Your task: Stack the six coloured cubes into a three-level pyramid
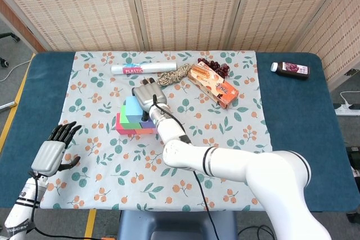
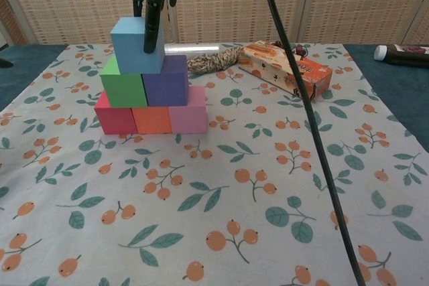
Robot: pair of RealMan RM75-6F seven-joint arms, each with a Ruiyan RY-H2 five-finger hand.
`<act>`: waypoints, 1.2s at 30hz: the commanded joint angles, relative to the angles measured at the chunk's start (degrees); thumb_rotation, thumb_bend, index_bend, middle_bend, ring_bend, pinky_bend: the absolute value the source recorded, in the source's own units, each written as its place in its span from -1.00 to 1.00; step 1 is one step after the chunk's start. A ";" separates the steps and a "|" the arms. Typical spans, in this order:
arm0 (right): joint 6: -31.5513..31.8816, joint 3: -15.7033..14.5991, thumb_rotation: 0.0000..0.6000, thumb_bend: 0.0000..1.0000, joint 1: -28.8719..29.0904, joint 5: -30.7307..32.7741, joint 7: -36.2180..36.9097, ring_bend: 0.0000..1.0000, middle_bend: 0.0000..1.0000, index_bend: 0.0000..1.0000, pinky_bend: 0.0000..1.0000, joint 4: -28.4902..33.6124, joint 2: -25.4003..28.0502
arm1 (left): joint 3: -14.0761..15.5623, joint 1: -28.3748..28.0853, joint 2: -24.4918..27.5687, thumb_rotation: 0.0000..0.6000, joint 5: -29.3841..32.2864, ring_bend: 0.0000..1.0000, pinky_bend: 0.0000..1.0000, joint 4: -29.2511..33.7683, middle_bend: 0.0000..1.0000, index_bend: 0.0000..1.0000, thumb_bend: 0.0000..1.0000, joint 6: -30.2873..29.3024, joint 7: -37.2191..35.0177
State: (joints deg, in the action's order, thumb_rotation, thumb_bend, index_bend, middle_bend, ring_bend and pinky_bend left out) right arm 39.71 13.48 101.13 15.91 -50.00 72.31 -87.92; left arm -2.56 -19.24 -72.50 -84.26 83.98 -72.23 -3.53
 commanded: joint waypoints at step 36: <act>5.65 1.44 1.00 -0.97 -12.74 -11.86 9.64 -1.00 -0.79 -1.00 -1.00 22.05 15.93 | -1.80 -6.66 -0.49 1.00 0.40 -1.00 -0.96 -4.07 -1.00 -0.88 -0.39 9.50 -5.83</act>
State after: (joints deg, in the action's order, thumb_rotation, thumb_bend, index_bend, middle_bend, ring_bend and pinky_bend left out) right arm 43.97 15.43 92.46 7.69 -43.79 90.02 -76.01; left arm -4.02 -25.27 -72.74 -84.02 80.41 -63.38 -8.98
